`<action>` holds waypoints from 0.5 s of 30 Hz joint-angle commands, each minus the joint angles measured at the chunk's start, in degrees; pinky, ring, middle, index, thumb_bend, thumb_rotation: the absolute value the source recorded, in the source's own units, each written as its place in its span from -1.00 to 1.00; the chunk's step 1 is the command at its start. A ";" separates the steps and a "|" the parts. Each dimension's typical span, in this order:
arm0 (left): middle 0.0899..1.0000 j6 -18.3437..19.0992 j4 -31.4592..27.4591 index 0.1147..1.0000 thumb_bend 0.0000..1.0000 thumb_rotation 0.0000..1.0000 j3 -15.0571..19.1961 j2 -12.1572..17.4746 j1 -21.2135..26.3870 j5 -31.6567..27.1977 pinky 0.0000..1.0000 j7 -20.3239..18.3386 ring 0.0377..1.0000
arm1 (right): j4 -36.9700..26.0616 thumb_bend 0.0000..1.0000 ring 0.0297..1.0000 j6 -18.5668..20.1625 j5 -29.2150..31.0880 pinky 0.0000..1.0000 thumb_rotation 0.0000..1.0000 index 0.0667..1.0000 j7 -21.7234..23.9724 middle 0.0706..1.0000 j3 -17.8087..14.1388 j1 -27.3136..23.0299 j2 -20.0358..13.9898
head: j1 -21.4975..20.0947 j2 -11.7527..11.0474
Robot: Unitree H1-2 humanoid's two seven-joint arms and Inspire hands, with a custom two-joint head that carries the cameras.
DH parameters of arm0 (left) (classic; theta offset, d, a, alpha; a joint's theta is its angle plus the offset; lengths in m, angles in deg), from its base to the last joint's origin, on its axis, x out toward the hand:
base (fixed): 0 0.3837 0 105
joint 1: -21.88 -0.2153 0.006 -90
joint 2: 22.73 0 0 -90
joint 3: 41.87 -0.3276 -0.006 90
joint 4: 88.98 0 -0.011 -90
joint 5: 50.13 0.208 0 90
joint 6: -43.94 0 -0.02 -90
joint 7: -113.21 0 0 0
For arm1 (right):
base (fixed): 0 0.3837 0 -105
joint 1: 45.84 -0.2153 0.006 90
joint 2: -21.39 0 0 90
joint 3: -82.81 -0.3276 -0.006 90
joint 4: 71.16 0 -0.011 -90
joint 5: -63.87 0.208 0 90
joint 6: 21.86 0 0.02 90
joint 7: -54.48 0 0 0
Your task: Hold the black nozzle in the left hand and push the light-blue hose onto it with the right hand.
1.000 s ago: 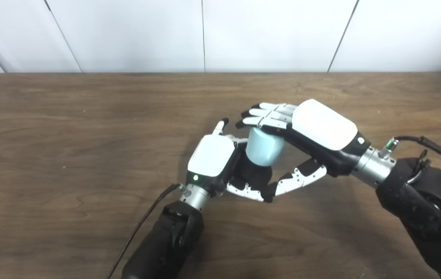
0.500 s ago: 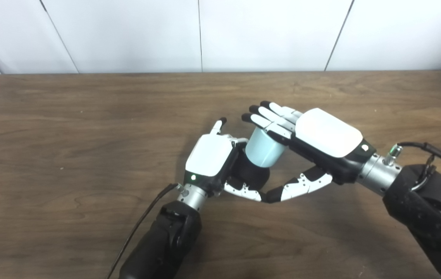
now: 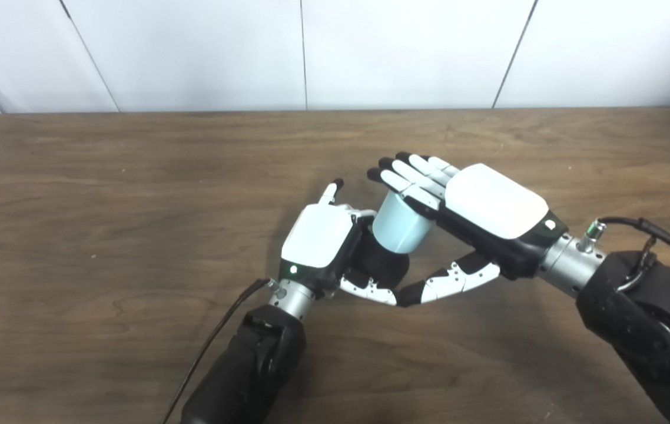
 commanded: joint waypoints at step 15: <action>-0.17 0.50 -3.29 -0.13 0.05 -1.00 -0.26 -0.93 1.37 0.61 1.00 -1.42 0.29 | 2.98 0.42 1.00 4.26 3.03 1.00 1.00 0.97 12.59 1.00 8.84 2.08 -1.55 | -0.39 0.34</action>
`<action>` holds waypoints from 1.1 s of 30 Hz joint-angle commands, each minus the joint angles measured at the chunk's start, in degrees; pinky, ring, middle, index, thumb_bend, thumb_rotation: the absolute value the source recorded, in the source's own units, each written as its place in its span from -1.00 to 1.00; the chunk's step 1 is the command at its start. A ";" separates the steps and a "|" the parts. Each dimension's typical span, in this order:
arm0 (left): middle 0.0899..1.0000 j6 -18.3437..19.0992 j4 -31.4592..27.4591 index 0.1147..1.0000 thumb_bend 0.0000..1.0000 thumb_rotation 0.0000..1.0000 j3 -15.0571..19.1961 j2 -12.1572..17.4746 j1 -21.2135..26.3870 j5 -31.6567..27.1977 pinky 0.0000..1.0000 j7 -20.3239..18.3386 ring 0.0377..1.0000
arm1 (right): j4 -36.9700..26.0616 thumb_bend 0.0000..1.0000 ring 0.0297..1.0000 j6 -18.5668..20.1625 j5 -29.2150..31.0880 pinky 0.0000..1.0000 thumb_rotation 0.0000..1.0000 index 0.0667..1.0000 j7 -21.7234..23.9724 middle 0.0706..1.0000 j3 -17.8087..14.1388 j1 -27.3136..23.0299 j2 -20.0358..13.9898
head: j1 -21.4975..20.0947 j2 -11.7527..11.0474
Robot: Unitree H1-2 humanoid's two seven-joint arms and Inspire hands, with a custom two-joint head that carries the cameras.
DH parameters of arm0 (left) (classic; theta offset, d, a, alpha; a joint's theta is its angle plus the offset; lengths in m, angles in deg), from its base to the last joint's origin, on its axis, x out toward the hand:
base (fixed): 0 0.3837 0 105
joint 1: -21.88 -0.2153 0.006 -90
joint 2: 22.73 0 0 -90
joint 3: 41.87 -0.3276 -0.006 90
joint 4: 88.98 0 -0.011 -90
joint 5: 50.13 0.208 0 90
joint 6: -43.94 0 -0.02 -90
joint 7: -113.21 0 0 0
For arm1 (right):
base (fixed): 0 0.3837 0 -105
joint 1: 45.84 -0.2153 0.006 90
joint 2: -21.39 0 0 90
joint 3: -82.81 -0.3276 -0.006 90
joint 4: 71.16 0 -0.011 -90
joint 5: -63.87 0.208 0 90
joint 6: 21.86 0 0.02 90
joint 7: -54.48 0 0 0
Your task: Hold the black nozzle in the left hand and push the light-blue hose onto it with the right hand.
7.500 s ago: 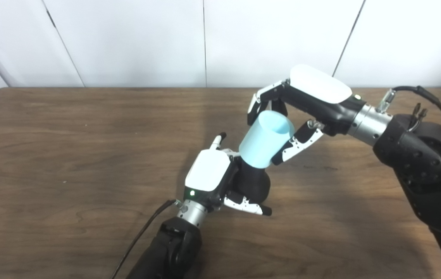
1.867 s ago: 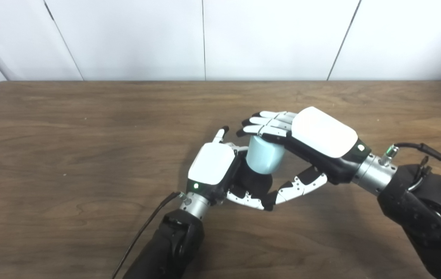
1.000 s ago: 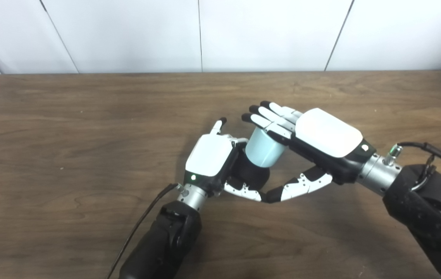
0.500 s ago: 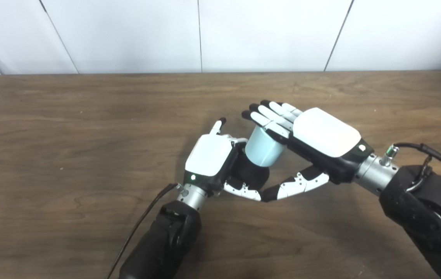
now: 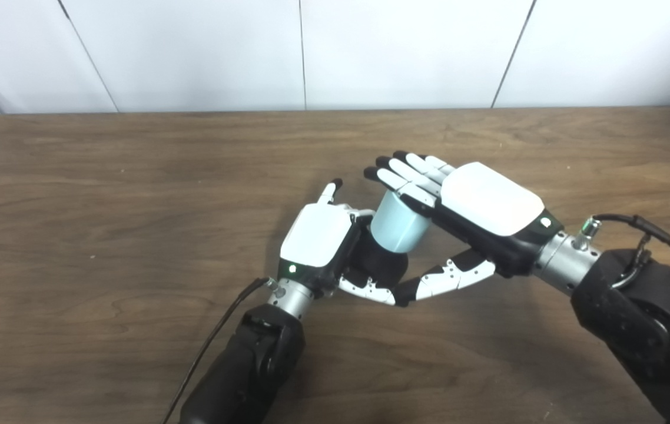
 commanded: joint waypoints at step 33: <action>-0.15 0.11 -2.57 -0.14 0.05 -1.00 -0.34 -1.32 1.62 0.38 1.00 0.12 0.28 | 0.86 0.40 1.00 4.76 3.85 1.00 1.00 1.00 12.54 1.00 5.86 1.96 -5.02 | -0.51 0.04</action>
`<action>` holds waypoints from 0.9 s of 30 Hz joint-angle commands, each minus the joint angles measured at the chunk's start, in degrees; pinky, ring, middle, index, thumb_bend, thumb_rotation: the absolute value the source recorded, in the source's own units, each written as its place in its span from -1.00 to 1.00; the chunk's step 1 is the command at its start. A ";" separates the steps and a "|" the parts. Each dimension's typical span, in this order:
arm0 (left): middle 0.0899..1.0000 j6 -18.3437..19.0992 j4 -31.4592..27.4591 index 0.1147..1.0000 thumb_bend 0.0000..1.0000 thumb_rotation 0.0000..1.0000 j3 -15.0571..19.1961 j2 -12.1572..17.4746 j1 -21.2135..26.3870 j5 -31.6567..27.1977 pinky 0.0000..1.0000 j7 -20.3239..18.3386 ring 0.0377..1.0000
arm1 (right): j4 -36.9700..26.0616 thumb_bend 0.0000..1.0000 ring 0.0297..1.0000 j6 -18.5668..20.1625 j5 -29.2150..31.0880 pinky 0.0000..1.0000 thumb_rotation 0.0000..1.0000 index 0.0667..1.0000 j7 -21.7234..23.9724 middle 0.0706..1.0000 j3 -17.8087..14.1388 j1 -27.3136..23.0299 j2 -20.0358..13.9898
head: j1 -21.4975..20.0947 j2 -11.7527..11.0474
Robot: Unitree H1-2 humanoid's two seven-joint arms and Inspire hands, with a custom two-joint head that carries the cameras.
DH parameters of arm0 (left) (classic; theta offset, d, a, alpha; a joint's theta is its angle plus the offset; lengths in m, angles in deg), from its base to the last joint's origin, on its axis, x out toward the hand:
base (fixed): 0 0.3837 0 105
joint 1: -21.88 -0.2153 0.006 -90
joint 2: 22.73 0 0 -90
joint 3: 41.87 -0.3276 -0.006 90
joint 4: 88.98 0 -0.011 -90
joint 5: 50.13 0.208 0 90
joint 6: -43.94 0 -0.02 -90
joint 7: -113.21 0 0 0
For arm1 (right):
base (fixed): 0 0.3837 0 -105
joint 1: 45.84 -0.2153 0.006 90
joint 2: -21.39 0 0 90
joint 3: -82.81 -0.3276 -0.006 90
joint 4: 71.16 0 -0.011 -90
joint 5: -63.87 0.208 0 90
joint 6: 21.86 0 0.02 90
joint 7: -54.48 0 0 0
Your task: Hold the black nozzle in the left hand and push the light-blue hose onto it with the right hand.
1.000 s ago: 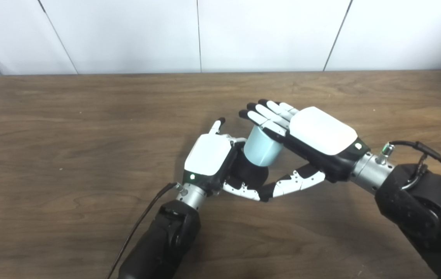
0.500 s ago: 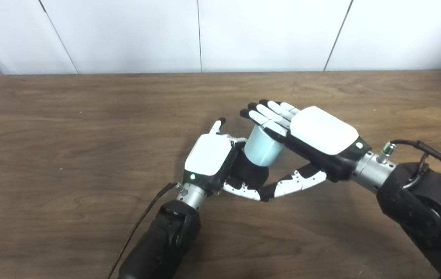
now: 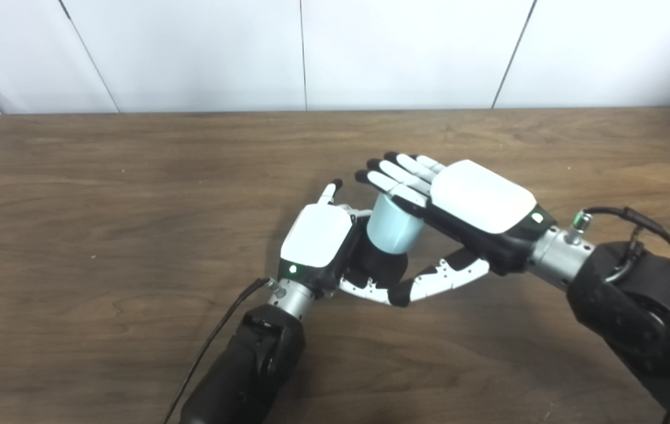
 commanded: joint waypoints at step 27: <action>-0.10 0.49 -2.76 -0.20 0.04 -1.00 -0.68 -1.64 1.28 1.56 1.00 0.23 0.27 | 2.80 0.49 1.00 2.79 0.38 1.00 1.00 1.00 13.19 1.00 7.18 0.23 1.94 | 0.11 0.64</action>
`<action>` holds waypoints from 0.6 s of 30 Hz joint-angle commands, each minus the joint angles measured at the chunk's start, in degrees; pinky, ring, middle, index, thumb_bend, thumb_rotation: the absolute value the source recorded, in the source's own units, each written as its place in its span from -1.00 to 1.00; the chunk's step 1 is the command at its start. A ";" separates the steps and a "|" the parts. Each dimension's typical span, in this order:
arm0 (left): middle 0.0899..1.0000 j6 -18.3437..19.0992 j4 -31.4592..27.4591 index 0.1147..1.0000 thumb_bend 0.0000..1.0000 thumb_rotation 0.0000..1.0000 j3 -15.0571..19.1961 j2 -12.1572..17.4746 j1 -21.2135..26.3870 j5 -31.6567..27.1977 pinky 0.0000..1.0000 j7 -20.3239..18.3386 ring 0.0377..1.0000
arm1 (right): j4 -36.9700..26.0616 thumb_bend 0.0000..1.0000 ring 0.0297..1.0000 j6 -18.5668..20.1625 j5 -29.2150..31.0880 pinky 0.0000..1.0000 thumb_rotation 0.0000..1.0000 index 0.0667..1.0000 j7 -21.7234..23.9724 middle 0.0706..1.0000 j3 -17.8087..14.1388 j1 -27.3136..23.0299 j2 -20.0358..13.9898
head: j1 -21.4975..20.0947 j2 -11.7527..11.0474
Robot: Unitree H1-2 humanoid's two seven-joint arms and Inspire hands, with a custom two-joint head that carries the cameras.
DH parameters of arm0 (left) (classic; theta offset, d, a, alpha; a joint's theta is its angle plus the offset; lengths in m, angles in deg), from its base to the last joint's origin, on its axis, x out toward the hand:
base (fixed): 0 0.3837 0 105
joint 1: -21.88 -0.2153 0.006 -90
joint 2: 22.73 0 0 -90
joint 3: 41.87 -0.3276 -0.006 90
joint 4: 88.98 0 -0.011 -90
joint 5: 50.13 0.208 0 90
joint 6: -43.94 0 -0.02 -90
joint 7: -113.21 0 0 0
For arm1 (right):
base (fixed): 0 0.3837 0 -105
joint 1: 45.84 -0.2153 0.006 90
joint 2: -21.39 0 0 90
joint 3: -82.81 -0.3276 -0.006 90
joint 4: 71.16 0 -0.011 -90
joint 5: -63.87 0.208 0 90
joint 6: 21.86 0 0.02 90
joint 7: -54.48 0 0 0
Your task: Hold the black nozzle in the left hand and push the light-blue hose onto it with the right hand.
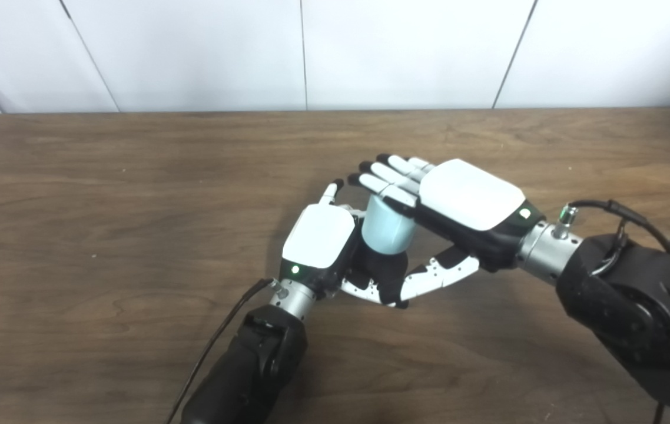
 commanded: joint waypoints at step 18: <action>-0.07 0.21 -2.51 -0.24 0.04 -1.00 0.16 -2.06 1.34 -0.85 1.00 -0.16 0.27 | 1.05 0.39 1.00 2.62 2.76 1.00 1.00 1.00 9.89 1.00 0.53 2.74 -1.14 | 0.38 0.20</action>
